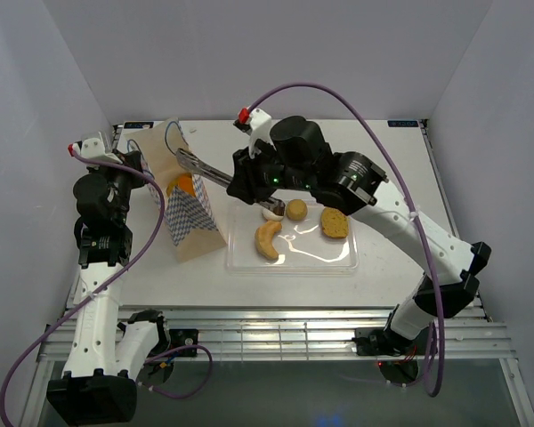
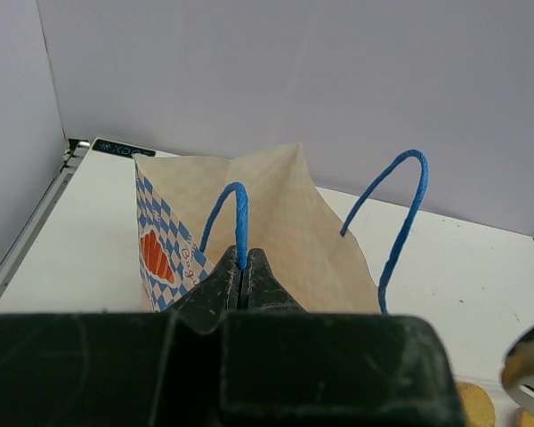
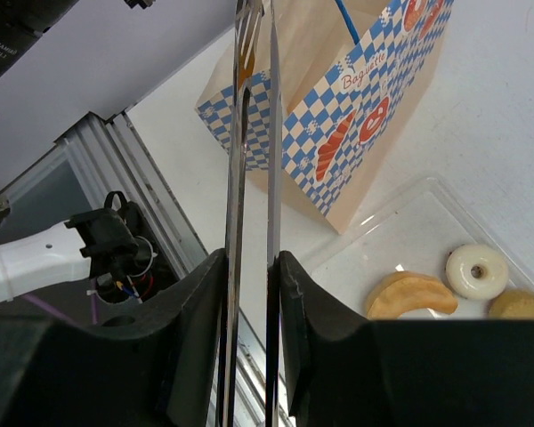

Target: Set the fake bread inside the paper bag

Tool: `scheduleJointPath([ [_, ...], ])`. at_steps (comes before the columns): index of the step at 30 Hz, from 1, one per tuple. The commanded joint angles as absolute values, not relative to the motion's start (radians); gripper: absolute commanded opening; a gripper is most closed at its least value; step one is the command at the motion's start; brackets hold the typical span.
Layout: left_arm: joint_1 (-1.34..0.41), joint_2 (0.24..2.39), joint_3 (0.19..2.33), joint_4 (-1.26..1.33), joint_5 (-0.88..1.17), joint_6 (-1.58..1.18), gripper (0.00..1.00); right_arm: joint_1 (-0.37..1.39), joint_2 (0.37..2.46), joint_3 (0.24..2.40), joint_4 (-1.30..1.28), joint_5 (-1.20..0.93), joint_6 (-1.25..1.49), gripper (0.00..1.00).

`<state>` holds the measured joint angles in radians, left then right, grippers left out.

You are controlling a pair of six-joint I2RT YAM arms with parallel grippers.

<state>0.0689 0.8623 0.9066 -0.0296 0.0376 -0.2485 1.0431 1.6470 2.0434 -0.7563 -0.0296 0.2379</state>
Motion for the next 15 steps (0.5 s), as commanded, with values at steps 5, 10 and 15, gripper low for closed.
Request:
scheduleJointPath([
  [5,0.067,0.861,0.923,-0.021,0.043,-0.252,0.0,1.043,1.476,1.898,-0.693,-0.029,0.261,0.35],
  [10,0.069,0.864,0.928,-0.021,0.071,-0.265,0.0,1.043,1.332,1.731,-0.663,0.035,0.273,0.36],
  [15,0.071,0.861,0.925,-0.02,0.071,-0.268,0.0,1.043,1.211,1.547,-0.66,0.093,0.302,0.37],
])
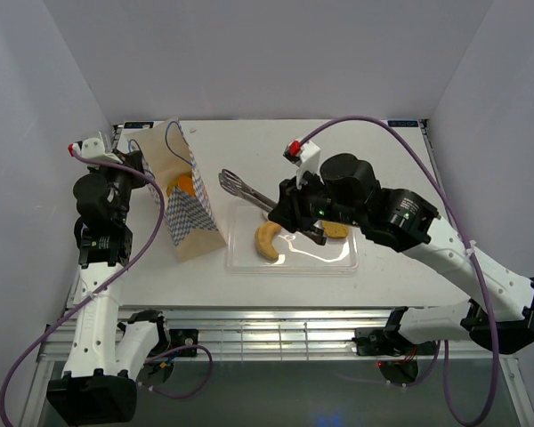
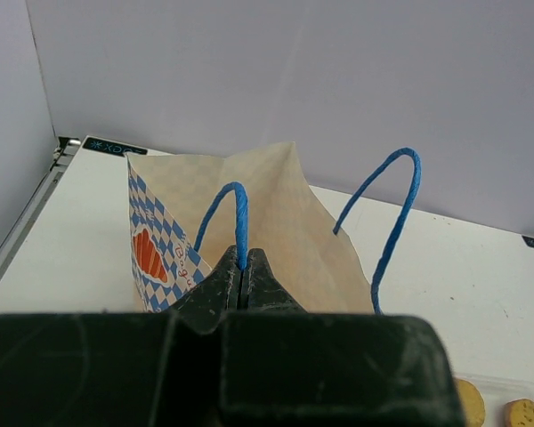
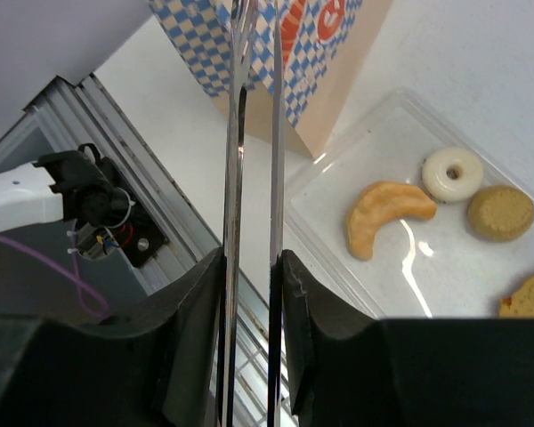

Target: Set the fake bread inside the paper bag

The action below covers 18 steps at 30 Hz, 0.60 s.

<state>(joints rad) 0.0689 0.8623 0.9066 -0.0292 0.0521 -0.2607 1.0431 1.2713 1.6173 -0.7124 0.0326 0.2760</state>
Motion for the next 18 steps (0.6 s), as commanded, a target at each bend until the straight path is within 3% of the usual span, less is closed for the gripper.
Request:
scheduleJointPath([
  [1,0.071,0.861,0.925,-0.02,0.072,-0.268,0.0,1.043,1.197,1.523,-0.658,0.106,0.305,0.37],
  [10,0.071,0.859,0.925,-0.02,0.081,-0.275,0.0,1.043,1.074,1.255,-0.644,0.178,0.388,0.41],
  [18,0.071,0.862,0.925,-0.018,0.086,-0.278,0.0,1.043,1.123,1.129,-0.623,0.202,0.425,0.47],
])
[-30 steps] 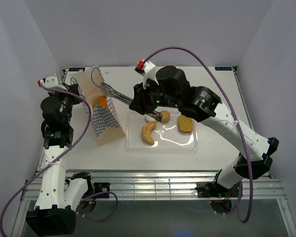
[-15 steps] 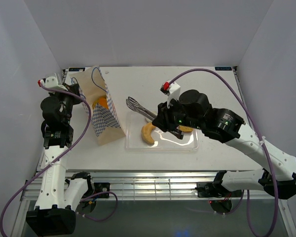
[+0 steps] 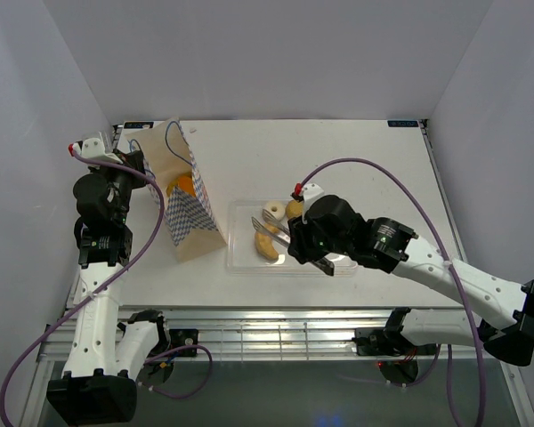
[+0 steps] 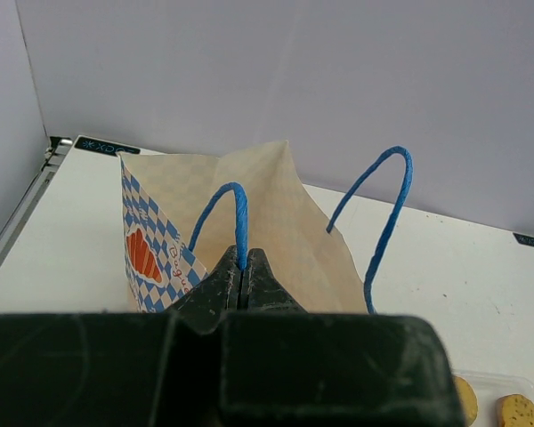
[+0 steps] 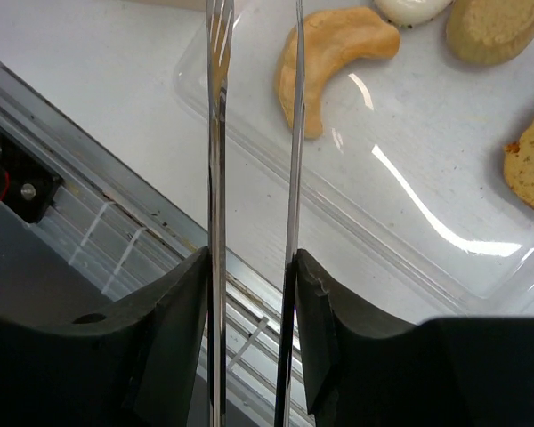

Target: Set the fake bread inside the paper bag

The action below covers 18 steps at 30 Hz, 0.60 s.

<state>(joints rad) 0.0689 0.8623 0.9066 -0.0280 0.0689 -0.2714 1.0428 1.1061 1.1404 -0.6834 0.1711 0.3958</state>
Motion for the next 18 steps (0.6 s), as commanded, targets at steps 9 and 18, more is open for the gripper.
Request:
scheduleJointPath([
  [9,0.071,0.867,0.925,-0.018,0.089,-0.281,0.0,1.043,1.189,1.069,-0.548,0.16,0.446,0.5],
  [18,0.072,0.87,0.925,-0.02,0.094,-0.284,0.0,1.043,1.256,1.075,-0.558,0.187,0.449,0.5],
])
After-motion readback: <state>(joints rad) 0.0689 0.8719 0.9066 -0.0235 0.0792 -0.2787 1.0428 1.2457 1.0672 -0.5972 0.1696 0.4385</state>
